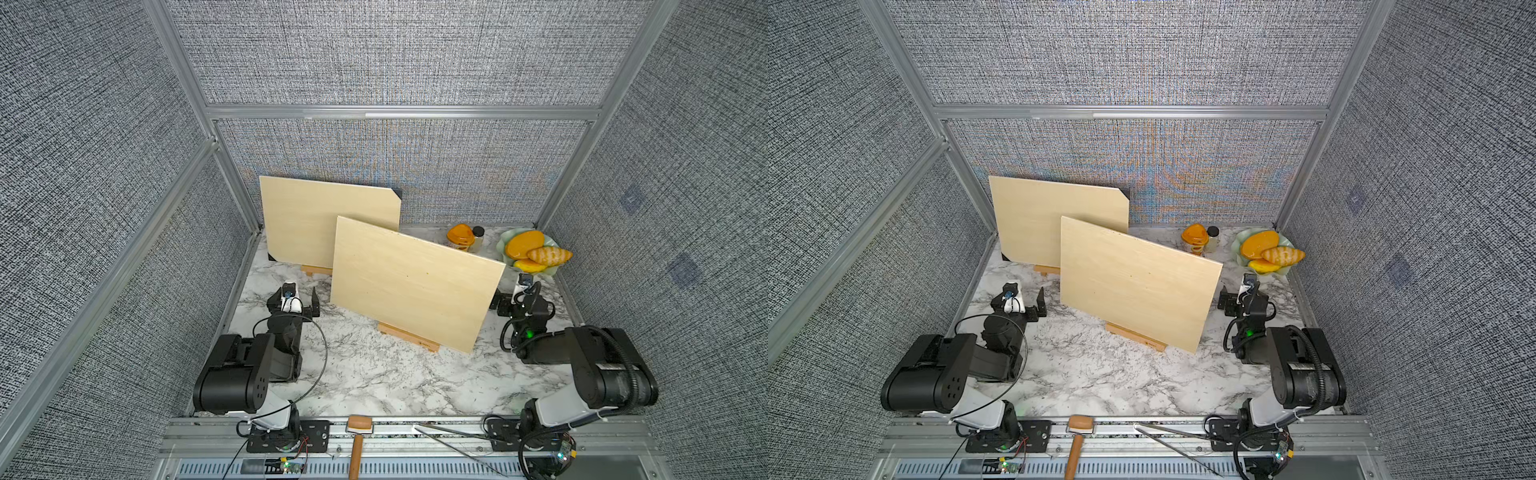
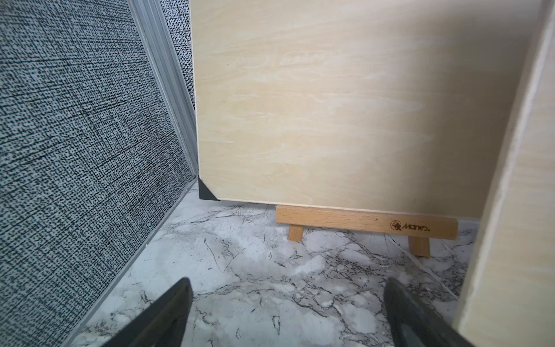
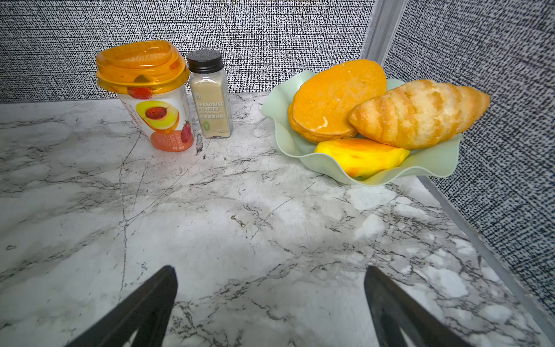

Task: Disassemble the easel
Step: Pick up the drawing board from the easel.

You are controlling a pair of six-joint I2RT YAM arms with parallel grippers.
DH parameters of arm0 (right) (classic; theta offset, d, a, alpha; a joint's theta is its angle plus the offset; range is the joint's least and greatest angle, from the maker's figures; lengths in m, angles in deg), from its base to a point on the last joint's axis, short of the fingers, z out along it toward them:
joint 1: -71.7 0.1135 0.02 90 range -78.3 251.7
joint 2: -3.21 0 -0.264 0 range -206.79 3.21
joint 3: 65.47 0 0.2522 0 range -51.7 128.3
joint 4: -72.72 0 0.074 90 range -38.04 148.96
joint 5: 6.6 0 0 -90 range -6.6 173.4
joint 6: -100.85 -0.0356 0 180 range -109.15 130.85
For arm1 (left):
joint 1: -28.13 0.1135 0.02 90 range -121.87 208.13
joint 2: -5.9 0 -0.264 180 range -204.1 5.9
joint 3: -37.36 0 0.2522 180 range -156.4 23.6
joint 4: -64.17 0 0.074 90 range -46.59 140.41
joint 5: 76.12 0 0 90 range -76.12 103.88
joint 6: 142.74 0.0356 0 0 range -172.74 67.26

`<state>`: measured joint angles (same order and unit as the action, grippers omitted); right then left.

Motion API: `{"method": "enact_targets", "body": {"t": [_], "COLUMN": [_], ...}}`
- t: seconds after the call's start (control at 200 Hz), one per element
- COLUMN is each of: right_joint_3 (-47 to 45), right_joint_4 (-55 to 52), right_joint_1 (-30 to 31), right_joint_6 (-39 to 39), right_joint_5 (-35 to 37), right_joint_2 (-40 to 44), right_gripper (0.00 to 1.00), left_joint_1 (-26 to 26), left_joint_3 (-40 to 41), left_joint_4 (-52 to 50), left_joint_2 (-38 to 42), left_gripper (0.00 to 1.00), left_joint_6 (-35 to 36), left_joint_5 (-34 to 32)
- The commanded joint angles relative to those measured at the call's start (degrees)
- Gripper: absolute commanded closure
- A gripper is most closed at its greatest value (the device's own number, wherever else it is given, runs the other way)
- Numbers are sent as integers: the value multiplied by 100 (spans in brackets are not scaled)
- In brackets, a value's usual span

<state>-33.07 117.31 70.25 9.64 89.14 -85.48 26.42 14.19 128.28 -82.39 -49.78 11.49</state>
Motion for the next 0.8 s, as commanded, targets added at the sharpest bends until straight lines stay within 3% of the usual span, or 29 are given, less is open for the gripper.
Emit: {"method": "enact_targets", "body": {"t": [0.0,0.795], "right_joint_3": [0,9], "right_joint_4": [19,10], "right_joint_1": [5,-12], "right_joint_6": [-11,-19], "right_joint_5": [-7,-37], "right_joint_2": [9,13], "right_gripper": [1,1], "left_joint_1": [5,11], "left_joint_3": [2,-17], "left_joint_4": [13,-16], "left_joint_2": [31,31], "left_gripper": [1,1], "left_joint_6": [-32,-59], "left_joint_5": [72,10]}}
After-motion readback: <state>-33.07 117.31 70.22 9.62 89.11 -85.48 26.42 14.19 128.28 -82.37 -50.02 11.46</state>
